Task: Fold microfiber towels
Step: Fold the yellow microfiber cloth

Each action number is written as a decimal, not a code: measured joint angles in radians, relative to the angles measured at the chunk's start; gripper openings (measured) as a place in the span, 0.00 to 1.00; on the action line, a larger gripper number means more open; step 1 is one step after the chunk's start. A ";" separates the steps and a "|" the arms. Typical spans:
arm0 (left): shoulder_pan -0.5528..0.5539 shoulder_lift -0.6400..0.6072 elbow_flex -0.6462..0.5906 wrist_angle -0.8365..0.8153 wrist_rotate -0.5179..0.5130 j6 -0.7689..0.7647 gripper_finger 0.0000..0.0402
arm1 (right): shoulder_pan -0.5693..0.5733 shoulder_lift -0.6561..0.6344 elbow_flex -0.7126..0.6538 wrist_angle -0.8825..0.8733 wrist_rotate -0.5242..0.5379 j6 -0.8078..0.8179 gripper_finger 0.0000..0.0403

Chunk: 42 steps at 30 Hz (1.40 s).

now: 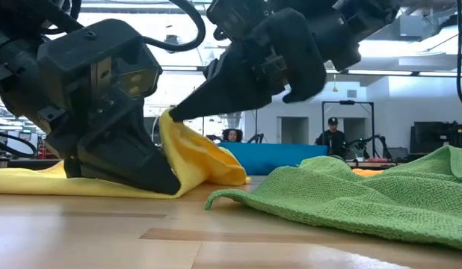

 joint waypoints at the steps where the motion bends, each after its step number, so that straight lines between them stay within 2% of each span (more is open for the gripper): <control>1: 0.000 -0.004 0.001 -0.006 0.004 0.002 0.00 | 0.000 0.001 0.001 0.003 -0.002 0.000 0.06; 7: -0.002 -0.026 0.014 -0.058 0.033 -0.004 0.00 | 0.004 0.080 0.024 0.057 -0.047 0.023 0.05; 14: -0.012 -0.031 0.015 -0.060 0.070 -0.016 0.00 | 0.010 0.143 0.107 0.022 -0.053 0.021 0.07; 19: -0.016 -0.057 0.015 -0.086 0.157 -0.008 0.00 | 0.010 0.163 0.144 0.011 -0.060 0.015 0.07; 25: -0.019 -0.159 0.014 -0.300 0.301 0.055 0.00 | 0.004 0.163 0.145 0.001 -0.054 -0.009 0.07; 27: -0.023 -0.210 0.013 -0.368 0.316 0.050 0.00 | 0.001 0.163 0.145 -0.004 -0.055 -0.010 0.07; 30: -0.033 -0.293 0.014 -0.416 0.300 0.005 0.00 | 0.001 0.163 0.145 -0.002 -0.060 -0.010 0.07; 34: -0.070 -0.370 0.016 -0.509 0.199 -0.135 0.00 | 0.002 0.163 0.145 -0.002 -0.061 -0.011 0.07; 38: -0.163 -0.319 0.015 -0.594 0.133 -0.351 0.00 | 0.001 0.163 0.145 0.004 -0.061 -0.011 0.07; 42: -0.215 -0.246 0.014 -0.625 0.080 -0.480 0.00 | 0.001 0.163 0.145 0.005 -0.061 -0.011 0.07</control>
